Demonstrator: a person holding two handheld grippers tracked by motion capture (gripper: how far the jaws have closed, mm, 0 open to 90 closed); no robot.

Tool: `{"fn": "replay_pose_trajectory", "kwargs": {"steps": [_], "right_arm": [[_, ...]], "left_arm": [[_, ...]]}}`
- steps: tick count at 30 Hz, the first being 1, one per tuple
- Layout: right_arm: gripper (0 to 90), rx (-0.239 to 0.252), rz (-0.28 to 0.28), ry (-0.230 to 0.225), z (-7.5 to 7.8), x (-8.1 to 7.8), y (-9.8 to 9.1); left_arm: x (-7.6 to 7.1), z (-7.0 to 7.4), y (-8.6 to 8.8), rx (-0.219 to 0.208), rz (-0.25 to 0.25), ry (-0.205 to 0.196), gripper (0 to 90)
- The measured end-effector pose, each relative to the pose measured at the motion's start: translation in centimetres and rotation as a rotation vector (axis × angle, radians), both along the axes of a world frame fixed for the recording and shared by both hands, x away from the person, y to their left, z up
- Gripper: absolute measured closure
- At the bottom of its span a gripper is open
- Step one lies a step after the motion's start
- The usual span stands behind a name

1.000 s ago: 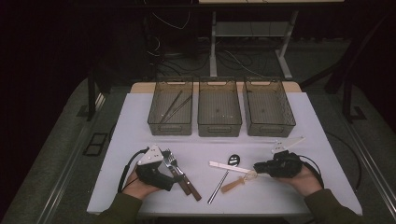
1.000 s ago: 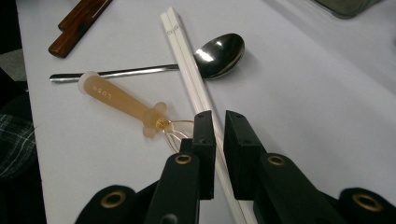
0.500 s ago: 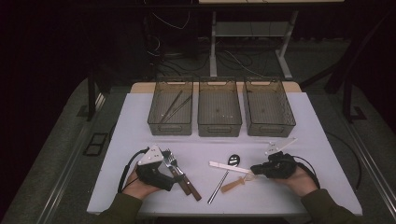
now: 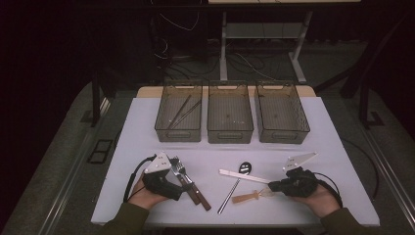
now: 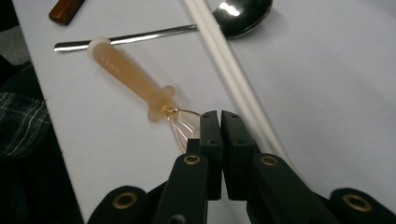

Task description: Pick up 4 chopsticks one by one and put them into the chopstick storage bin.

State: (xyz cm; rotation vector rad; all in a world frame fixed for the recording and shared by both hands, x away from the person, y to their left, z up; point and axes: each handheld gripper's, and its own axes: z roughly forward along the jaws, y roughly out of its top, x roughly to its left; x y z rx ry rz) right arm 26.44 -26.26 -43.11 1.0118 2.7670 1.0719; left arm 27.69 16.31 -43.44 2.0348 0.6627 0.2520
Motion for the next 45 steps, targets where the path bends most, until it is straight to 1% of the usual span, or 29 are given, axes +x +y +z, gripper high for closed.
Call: {"fn": "replay_pose_trajectory", "kwargs": {"steps": [5, 7, 9, 10, 12, 15, 17, 19, 20, 24, 26, 28, 29, 30, 33, 37, 43, 45], "right_arm": [[86.3, 0.005, 0.008, -0.003, -0.1, -0.4, -0.2], [83.1, 0.009, 0.017, -0.011, -0.2, -0.3, -0.2], [79.7, 0.025, 0.017, -0.021, -0.1, -0.1, -0.3], [78.4, 0.034, 0.013, -0.028, 0.0, -0.1, -0.4], [77.6, 0.070, 0.012, -0.057, 0.5, 0.2, -0.5], [77.9, 0.081, 0.021, -0.087, 1.0, 1.0, -0.4], [79.5, 0.076, 0.034, -0.109, 1.0, 1.7, -0.1], [80.5, 0.071, 0.052, -0.117, 1.0, 2.3, 0.3], [80.5, 0.063, 0.063, -0.117, 1.0, 2.6, 0.5], [81.5, 0.060, 0.097, -0.119, 0.6, 3.7, 1.1], [82.4, 0.048, 0.113, -0.118, 0.4, 4.1, 1.4], [83.6, 0.039, 0.120, -0.109, 0.1, 4.2, 1.5], [84.1, 0.026, 0.127, -0.112, 0.0, 4.2, 1.6], [85.2, 0.012, 0.124, -0.117, -0.1, 4.2, 1.5], [87.5, -0.005, 0.112, -0.116, -0.3, 4.2, 1.3], [88.8, -0.040, 0.102, -0.100, -0.8, 4.2, 1.2], [89.7, -0.060, 0.101, -0.091, -1.1, 4.2, 1.0], [89.7, -0.059, 0.103, -0.087, -1.1, 4.1, 0.9]], "left_arm": [[0.0, -0.1, -0.1, 0.000, 0.001, -0.003, 0.1], [0.0, 0.0, -0.1, 0.001, 0.000, -0.003, 0.1], [0.0, 0.0, 0.0, -0.001, 0.001, -0.001, 0.1], [0.0, -0.1, 0.0, 0.000, 0.000, -0.002, 0.1], [0.0, -0.1, -0.1, 0.003, 0.001, 0.001, 0.1], [0.0, -0.1, -0.1, 0.001, 0.003, 0.000, 0.0], [0.0, -0.1, -0.1, -0.001, 0.005, 0.000, 0.1], [0.0, -0.1, 0.0, 0.004, 0.003, 0.002, 0.1], [0.0, -0.1, -0.1, 0.001, 0.004, 0.001, 0.0], [0.1, -0.2, -0.1, 0.004, -0.003, 0.001, 0.1], [0.0, -0.1, -0.1, 0.002, -0.001, 0.001, 0.1], [0.0, -0.1, -0.1, 0.001, -0.001, 0.001, 0.1], [0.0, -0.2, -0.1, 0.001, -0.002, 0.001, 0.1], [0.0, -0.2, -0.1, 0.001, -0.004, 0.001, 0.1], [0.0, -0.1, -0.1, 0.006, -0.006, 0.003, 0.1], [0.0, -0.1, -0.1, 0.006, -0.007, 0.002, 0.1], [0.0, -0.2, -0.1, 0.004, -0.007, 0.001, 0.1], [0.0, -0.2, -0.1, 0.004, -0.008, 0.002, 0.1]]}}
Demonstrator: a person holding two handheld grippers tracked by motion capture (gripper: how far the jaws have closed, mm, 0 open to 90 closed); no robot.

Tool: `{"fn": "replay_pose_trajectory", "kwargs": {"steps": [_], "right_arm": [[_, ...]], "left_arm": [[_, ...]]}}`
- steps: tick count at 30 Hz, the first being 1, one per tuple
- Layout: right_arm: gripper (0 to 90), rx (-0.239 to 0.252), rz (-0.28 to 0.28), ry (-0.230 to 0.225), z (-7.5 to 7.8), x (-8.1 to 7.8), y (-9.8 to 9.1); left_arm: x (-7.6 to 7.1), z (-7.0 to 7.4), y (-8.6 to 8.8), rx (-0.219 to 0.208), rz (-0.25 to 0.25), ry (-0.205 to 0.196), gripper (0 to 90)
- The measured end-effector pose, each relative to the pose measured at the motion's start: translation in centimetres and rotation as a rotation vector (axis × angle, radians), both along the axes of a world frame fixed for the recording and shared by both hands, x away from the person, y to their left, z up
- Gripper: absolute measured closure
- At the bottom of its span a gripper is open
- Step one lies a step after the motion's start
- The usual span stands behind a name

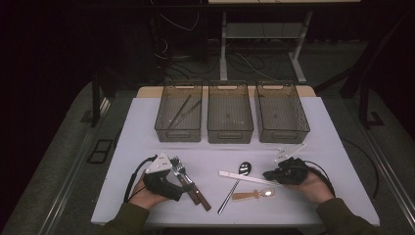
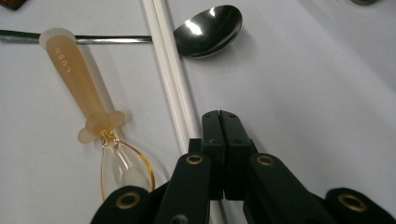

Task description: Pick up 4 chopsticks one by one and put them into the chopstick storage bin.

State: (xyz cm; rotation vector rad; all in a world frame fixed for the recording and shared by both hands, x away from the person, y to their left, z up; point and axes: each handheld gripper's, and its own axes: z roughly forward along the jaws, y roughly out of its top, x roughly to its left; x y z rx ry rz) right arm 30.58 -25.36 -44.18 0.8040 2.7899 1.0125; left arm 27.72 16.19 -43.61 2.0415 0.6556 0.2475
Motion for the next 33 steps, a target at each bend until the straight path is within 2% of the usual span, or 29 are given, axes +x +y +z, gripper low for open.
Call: {"fn": "replay_pose_trajectory", "kwargs": {"steps": [5, 10, 13, 18, 24, 33], "right_arm": [[89.0, 0.004, -0.005, 0.001, 0.0, -0.1, -0.3], [88.4, 0.053, -0.001, -0.011, 0.4, -0.1, -0.3], [87.3, 0.041, 0.006, -0.007, 0.4, -0.2, -0.2], [79.4, 0.092, 0.027, 0.006, 0.6, -0.3, -0.1], [75.1, 0.065, 0.043, 0.013, 0.1, -0.3, 0.4], [76.1, 0.018, 0.070, -0.002, -0.2, -0.5, 1.1]], "left_arm": [[0.0, 0.0, 0.0, 0.004, -0.001, 0.003, 0.1], [0.0, 0.0, 0.0, 0.005, 0.000, 0.004, 0.1], [0.0, 0.0, 0.0, 0.004, -0.001, 0.003, 0.1], [0.0, 0.0, 0.0, 0.005, -0.001, 0.004, 0.1], [0.0, 0.0, -0.1, 0.005, -0.001, 0.004, 0.1], [0.0, -0.1, -0.1, 0.003, 0.000, 0.002, 0.1]]}}
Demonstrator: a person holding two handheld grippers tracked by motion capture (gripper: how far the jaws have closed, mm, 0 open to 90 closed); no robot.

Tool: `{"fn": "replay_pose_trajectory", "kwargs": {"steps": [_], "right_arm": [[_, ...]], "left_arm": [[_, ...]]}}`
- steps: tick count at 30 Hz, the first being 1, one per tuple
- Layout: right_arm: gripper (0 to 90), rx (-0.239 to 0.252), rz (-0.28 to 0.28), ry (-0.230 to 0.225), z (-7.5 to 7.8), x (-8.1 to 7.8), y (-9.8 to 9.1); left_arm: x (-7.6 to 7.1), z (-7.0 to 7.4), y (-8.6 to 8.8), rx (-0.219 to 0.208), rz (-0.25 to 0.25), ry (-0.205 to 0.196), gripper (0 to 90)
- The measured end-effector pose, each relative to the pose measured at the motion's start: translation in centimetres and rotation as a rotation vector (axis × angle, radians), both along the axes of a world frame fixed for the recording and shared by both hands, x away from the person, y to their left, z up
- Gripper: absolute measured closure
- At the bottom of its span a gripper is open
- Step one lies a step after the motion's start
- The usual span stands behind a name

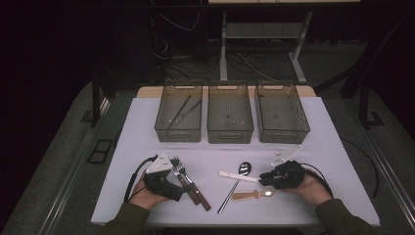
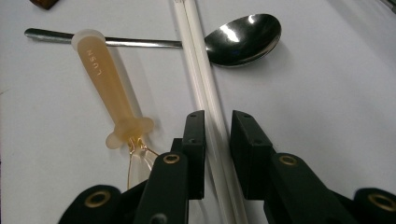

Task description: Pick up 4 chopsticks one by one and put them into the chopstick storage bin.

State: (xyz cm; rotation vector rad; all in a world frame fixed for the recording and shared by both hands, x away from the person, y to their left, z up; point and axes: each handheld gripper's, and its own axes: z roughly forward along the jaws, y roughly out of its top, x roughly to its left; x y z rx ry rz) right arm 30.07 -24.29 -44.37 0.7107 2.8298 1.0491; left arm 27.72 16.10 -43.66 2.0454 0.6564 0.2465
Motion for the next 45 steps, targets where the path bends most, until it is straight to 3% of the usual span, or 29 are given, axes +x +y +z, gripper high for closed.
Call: {"fn": "replay_pose_trajectory", "kwargs": {"steps": [16, 20, 26, 45], "right_arm": [[77.9, -0.009, 0.011, 0.024, 0.2, -0.5, 0.4], [72.7, 0.033, -0.010, 0.005, 0.5, -0.4, 0.1], [79.5, 0.063, -0.023, 0.010, 0.8, -0.1, 0.0], [83.1, -0.003, -0.003, 0.008, 0.1, -0.1, 0.9]], "left_arm": [[-0.1, 0.1, 0.0, 0.001, -0.001, 0.002, 0.1], [0.0, 0.1, 0.0, 0.000, -0.001, 0.002, 0.1], [0.0, 0.0, 0.0, 0.000, -0.002, 0.000, 0.1], [0.0, 0.0, 0.0, 0.001, -0.004, 0.001, 0.1]]}}
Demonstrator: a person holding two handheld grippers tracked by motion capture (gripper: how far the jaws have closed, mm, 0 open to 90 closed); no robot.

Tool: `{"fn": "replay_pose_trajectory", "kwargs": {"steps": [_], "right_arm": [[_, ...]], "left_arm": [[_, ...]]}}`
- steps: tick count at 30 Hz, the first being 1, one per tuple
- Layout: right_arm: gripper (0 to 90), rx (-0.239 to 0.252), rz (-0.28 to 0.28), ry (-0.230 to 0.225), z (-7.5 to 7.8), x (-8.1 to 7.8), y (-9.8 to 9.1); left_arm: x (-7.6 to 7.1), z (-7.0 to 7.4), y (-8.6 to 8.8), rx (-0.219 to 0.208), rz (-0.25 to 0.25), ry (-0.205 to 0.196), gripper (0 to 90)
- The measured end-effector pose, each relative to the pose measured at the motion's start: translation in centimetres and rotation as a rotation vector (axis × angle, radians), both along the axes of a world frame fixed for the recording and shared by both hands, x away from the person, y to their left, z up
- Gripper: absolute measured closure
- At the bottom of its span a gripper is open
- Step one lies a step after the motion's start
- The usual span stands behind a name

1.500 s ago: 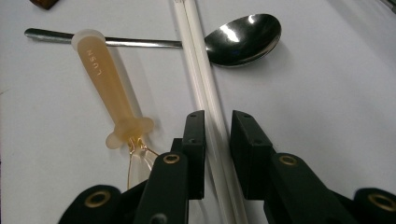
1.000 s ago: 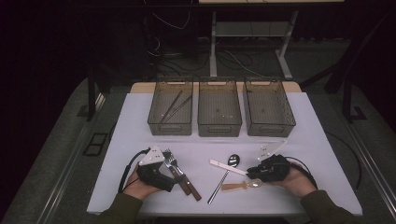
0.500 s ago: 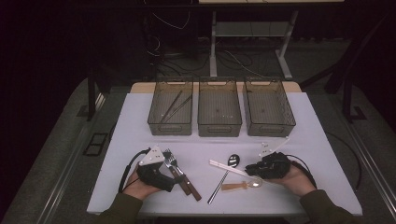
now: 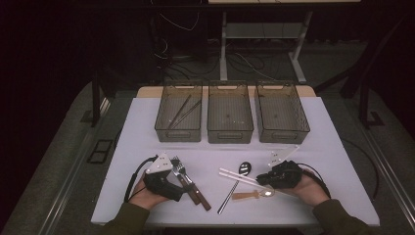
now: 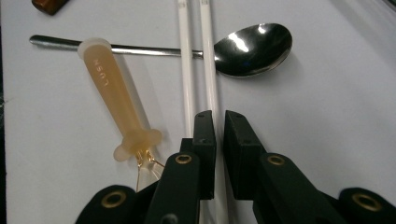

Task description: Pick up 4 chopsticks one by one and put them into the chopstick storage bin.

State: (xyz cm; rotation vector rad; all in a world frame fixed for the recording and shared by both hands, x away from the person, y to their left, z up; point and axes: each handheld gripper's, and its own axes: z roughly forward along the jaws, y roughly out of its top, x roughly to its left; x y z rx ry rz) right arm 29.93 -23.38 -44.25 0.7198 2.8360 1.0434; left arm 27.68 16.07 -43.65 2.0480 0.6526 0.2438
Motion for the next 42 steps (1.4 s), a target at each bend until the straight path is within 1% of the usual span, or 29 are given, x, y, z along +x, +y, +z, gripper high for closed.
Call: {"fn": "replay_pose_trajectory", "kwargs": {"steps": [5, 7, 8, 14, 17, 19, 21, 23, 24, 25, 27, 28, 31, 35, 37, 40, 42], "right_arm": [[83.1, -0.009, 0.006, -0.007, -0.03, -0.05, 0.08], [83.1, -0.034, 0.027, -0.040, -0.04, -0.05, 0.10], [83.1, -0.042, 0.026, -0.046, -0.02, -0.12, 0.17], [83.5, -0.076, 0.041, -0.057, 0.20, -0.40, 0.71], [84.6, -0.075, 0.042, -0.063, 0.16, -0.45, 0.70], [84.9, -0.088, 0.055, -0.085, 0.13, -0.32, 0.57], [85.1, -0.067, 0.044, -0.072, 0.08, -0.50, 0.59], [85.2, -0.056, 0.042, -0.070, 0.02, -0.49, 0.48], [85.2, -0.058, 0.047, -0.076, 0.00, -0.42, 0.40], [85.1, -0.050, 0.049, -0.070, -0.02, -0.42, 0.38], [85.0, -0.047, 0.056, -0.076, -0.06, -0.34, 0.25], [85.0, -0.041, 0.056, -0.071, -0.07, -0.39, 0.26], [85.0, -0.047, 0.052, -0.074, -0.03, -0.43, 0.32], [85.1, -0.038, 0.052, -0.071, -0.09, -0.33, 0.19], [85.2, -0.022, 0.046, -0.055, -0.12, -0.25, 0.07], [85.2, -0.020, 0.032, -0.048, -0.05, -0.08, -0.02], [85.2, -0.024, 0.030, -0.062, 0.04, 0.06, -0.19]], "left_arm": [[0.03, -0.02, 0.00, 0.001, -0.002, -0.001, 0.1], [0.03, -0.03, 0.00, 0.001, -0.002, -0.001, 0.1], [0.03, -0.03, 0.00, 0.002, -0.002, 0.000, 0.1], [0.03, -0.05, -0.04, 0.003, -0.002, 0.000, 0.1], [0.04, -0.07, -0.05, 0.005, -0.003, 0.002, 0.1], [0.03, -0.07, -0.06, 0.005, -0.003, 0.001, 0.1], [0.04, -0.07, -0.05, 0.003, -0.002, 0.001, 0.1], [0.04, -0.06, -0.03, 0.003, -0.003, 0.001, 0.1], [0.04, -0.06, -0.04, 0.002, -0.003, 0.001, 0.1], [0.03, -0.05, -0.03, 0.002, -0.003, 0.000, 0.1], [0.02, -0.04, -0.02, 0.001, -0.003, 0.001, 0.1], [0.02, -0.04, -0.02, 0.001, -0.003, 0.001, 0.1], [0.02, -0.04, -0.02, 0.001, -0.003, 0.001, 0.1], [0.01, -0.03, -0.02, 0.001, -0.004, 0.001, 0.1], [0.00, -0.02, -0.01, 0.000, -0.005, 0.002, 0.1], [-0.02, -0.01, -0.01, -0.002, -0.007, 0.002, 0.1], [-0.01, 0.01, 0.01, 0.000, -0.009, 0.005, 0.1]]}}
